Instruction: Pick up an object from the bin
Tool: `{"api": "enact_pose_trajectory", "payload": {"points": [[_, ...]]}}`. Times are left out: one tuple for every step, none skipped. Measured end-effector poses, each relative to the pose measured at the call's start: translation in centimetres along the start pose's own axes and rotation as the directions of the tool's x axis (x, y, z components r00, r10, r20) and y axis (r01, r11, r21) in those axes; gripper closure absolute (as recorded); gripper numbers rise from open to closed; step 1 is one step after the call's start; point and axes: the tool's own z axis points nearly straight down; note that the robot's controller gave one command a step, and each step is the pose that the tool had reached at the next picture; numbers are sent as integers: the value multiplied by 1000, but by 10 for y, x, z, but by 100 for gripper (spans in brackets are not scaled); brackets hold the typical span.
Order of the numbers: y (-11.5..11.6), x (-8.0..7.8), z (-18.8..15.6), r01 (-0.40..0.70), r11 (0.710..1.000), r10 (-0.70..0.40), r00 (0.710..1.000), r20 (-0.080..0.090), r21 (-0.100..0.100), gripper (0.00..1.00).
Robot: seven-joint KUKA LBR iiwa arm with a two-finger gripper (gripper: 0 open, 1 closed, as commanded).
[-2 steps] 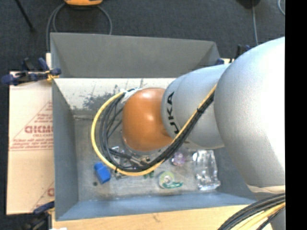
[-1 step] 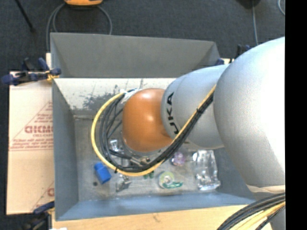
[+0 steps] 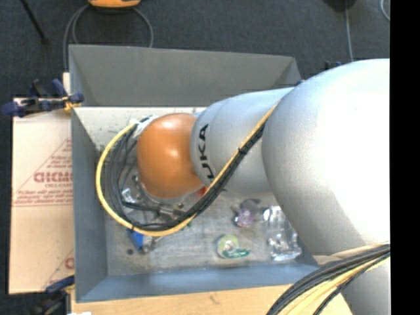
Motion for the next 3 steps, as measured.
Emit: {"api": "enact_pose_trajectory", "payload": {"points": [[0,0,-1,-3,1000,3,1000,0,-1,100],[3,-7,-67,-30,1000,30,1000,6,2,100],[-6,-14,-177,19,1000,-19,1000,9,4,100]]}}
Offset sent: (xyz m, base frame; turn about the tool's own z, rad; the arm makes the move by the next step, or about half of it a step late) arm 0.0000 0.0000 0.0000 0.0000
